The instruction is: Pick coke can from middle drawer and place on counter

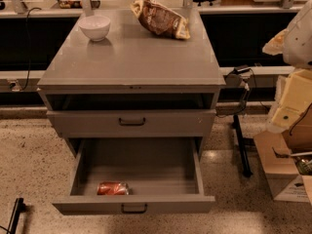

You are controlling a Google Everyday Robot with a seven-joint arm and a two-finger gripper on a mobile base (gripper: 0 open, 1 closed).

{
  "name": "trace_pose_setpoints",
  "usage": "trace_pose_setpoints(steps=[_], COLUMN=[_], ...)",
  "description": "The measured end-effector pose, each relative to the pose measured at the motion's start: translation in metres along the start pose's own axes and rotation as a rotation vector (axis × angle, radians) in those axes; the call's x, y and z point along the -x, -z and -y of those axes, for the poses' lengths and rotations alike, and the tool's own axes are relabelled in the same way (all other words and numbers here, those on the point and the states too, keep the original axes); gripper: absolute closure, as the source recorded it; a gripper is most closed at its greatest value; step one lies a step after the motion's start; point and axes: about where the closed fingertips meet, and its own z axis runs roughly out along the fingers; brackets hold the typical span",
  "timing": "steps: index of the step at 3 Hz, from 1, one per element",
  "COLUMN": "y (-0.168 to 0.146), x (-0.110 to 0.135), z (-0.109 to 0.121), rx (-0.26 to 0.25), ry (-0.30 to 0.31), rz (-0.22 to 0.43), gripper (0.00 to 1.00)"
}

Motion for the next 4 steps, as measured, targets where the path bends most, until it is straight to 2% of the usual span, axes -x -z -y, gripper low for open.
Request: trace_pose_setpoints(steps=[1,2,3,4], y=[0.000,-0.044,-0.115,-0.132], x=[0.000,0.033,0.080,0.093], z=[0.000,-0.011,-0.049,-0.056], rx=[0.000,0.074,0.185,0.183], ry=[0.000,0.078,0.203,0.223], rz=[0.000,0.037,0.156,0.188], gripper=[0.00,0.00,0.00,0.00])
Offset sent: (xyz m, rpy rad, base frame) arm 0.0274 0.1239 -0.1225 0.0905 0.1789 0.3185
